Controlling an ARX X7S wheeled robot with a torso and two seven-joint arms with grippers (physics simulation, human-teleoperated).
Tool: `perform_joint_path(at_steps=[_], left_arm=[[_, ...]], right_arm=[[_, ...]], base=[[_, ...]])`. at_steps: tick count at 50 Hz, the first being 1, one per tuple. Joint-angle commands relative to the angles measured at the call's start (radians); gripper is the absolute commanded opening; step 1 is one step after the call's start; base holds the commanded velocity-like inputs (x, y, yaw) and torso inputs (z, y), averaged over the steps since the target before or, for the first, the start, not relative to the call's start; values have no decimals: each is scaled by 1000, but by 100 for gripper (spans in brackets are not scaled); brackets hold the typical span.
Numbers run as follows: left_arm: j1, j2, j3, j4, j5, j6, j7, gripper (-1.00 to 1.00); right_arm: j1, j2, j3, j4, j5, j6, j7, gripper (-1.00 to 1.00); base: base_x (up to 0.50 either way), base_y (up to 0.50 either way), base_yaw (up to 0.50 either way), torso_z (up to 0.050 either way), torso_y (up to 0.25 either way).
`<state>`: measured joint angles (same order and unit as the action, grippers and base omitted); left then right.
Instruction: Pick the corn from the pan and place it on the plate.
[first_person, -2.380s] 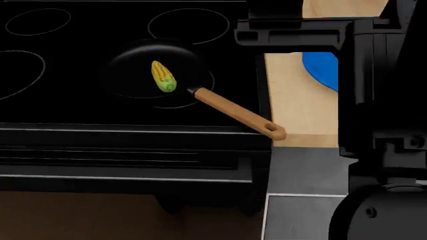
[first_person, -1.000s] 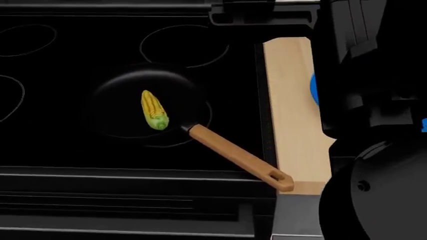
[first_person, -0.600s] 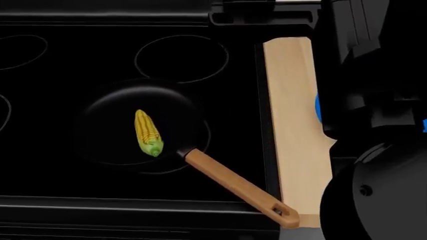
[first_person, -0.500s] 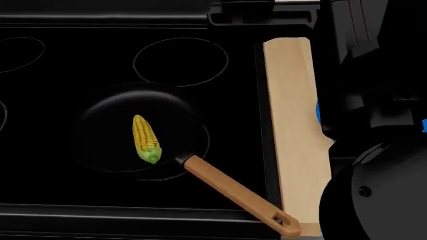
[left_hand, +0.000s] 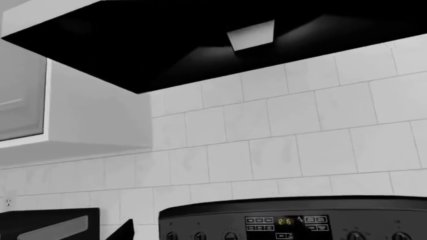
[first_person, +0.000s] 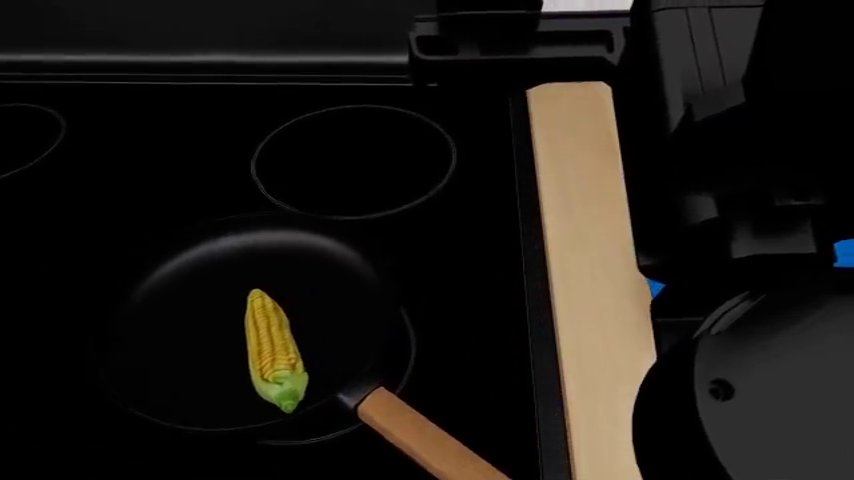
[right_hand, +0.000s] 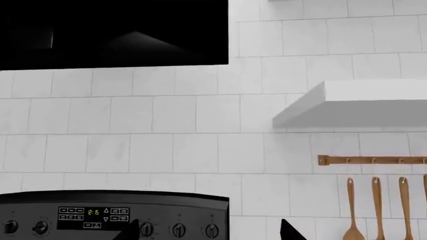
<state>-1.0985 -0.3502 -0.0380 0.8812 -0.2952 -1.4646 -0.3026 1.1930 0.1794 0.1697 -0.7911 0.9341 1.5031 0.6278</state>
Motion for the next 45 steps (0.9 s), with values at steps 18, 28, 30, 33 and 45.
perform_joint_path(at_steps=[18,28,30,33,45], left_arm=[[19,15,-21,-74,5,60,17,100],[23,15,-32,-70,-1,58,17,100],[29,16,-35,-68,-3,62,18,100],[33,14,-36,-69,-4,63,17,100],[39,15,-45,-53,-18,68,25,100]], right_arm=[[-1,-4,-28,63,42,-57,23,100],[-2,-1,-40,71,57,-58,44,100],[-5,-4,-33,69,70,-53,51,100],[0,-5,-22,67,87,-45,65,100],[9,4,-17,64,136,-46,104,100]], base=[[217,0,0,0,0],[202,0,0,0,0],[0,0,0,0,5],[0,0,0,0,0],[0,0,0,0,0]])
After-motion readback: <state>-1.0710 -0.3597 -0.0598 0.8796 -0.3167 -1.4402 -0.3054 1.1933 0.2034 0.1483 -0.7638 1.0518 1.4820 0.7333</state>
